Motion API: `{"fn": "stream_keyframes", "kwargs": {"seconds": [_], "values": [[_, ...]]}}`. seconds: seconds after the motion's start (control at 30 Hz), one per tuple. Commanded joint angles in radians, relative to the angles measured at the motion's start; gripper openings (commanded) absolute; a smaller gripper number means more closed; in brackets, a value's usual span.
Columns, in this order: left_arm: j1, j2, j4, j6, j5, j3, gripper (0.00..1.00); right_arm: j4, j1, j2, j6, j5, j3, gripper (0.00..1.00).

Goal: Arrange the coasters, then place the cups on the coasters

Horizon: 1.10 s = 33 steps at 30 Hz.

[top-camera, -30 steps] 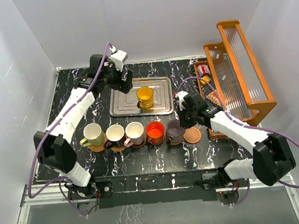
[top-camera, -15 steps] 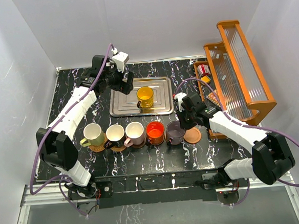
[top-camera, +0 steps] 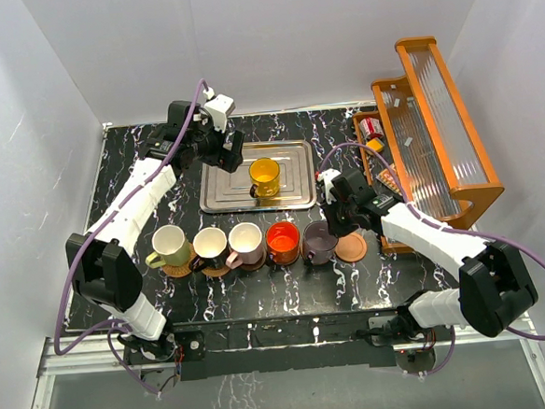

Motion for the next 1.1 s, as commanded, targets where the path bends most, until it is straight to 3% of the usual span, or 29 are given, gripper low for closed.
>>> {"fn": "stream_keyframes", "kwargs": {"seconds": [0.0,0.4,0.73,0.9,1.07], "values": [[0.004,-0.013,-0.007,0.009,0.011,0.023,0.99,0.068,0.003,-0.008,0.023,-0.013,0.047,0.09],[0.004,-0.013,-0.009,0.010,0.018,0.023,0.99,0.074,0.002,-0.002,0.024,-0.007,0.046,0.10],[0.004,-0.017,-0.007,0.011,0.019,0.017,0.99,0.071,0.003,-0.004,0.022,-0.006,0.047,0.21],[0.004,-0.017,-0.001,0.015,0.017,0.006,0.99,0.062,0.003,-0.006,0.019,-0.008,0.062,0.31],[0.004,-0.006,0.013,0.012,0.016,-0.020,0.99,0.050,0.001,-0.003,0.000,0.021,0.121,0.50]]}}
